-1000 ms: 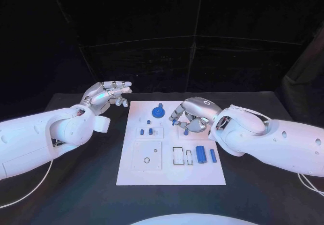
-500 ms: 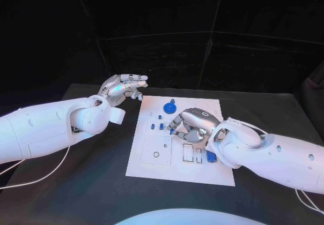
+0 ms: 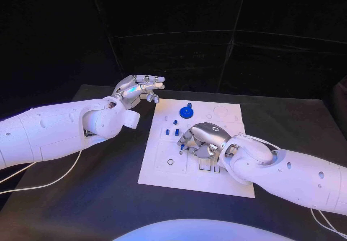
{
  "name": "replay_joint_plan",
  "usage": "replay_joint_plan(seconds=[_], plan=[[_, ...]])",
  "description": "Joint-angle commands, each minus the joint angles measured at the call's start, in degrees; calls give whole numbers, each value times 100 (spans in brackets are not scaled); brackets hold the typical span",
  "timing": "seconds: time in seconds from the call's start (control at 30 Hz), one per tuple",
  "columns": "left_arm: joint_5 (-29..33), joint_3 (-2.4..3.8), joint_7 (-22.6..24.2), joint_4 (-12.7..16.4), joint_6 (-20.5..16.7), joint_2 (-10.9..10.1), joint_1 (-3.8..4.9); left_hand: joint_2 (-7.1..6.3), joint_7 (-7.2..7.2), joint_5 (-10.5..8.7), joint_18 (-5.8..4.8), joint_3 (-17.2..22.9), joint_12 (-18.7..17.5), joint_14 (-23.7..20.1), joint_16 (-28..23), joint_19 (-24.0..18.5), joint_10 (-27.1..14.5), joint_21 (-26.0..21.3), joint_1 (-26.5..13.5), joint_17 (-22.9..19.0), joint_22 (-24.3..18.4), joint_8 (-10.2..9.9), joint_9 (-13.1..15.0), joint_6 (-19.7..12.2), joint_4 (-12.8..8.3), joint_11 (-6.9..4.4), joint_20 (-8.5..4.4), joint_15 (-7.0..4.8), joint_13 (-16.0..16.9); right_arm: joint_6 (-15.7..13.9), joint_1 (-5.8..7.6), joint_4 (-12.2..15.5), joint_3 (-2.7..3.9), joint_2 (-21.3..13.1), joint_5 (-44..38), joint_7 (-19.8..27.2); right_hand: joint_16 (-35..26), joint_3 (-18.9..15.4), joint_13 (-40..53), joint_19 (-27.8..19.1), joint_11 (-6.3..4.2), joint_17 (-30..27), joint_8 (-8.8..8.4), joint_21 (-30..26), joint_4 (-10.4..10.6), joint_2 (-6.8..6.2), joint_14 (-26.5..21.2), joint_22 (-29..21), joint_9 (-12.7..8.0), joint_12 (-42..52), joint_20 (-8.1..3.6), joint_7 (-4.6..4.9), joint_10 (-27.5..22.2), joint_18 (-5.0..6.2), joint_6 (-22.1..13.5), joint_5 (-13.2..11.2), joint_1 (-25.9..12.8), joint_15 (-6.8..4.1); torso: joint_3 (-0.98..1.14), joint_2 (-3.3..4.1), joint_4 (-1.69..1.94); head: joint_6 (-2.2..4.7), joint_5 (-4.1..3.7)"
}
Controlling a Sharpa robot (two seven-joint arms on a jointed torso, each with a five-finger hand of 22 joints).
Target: Assemble the parts on the task board
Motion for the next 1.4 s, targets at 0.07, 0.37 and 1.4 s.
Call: replay_joint_plan(seconds=[0.07, 0.37, 1.4], plan=[[4, 5, 63, 2, -9, 11, 11, 48, 23, -11, 66, -16, 23, -34, -24, -30, -39, -14, 13, -6, -7, -16, -4, -32, -28, -9, -2, 0, 8, 74, -21, -32, 1, 62, -232, -45, 28, 4, -9, 11, 21, 5, -28, 26, -24, -15, 161, 4, -9, -19, 9, 22, -37, -99, -22, 19, -60, 4, 1, -1, 6, -20, 6], [4, 5, 64, -11, -5, 15, 11, 52, 27, -11, 66, -21, 31, -43, -28, -32, -52, -18, 10, -18, -9, -19, -5, -40, -28, -5, 1, 3, 11, 203, -47, -88, 1, 140, -307, -102, 36, 3, -8, 11, 28, 7, -30, 30, -44, -30, 159, 8, -10, -24, 13, 29, -44, -99, -33, 24, -77, 9, -2, 3, 1, -60, 18], [-16, 6, 48, -35, 13, 11, 11, 57, 30, -11, 66, -26, 42, -50, -26, -34, -70, -22, 12, -21, -13, -19, -3, -44, -32, -1, 4, 7, 15, 449, -63, -153, 0, 173, -629, -222, 40, 5, -6, 12, 29, 8, -28, 33, -50, -26, 159, 12, -9, -25, 16, 30, -44, -100, -34, 33, -88, 11, -1, 0, 4, -120, 6]])
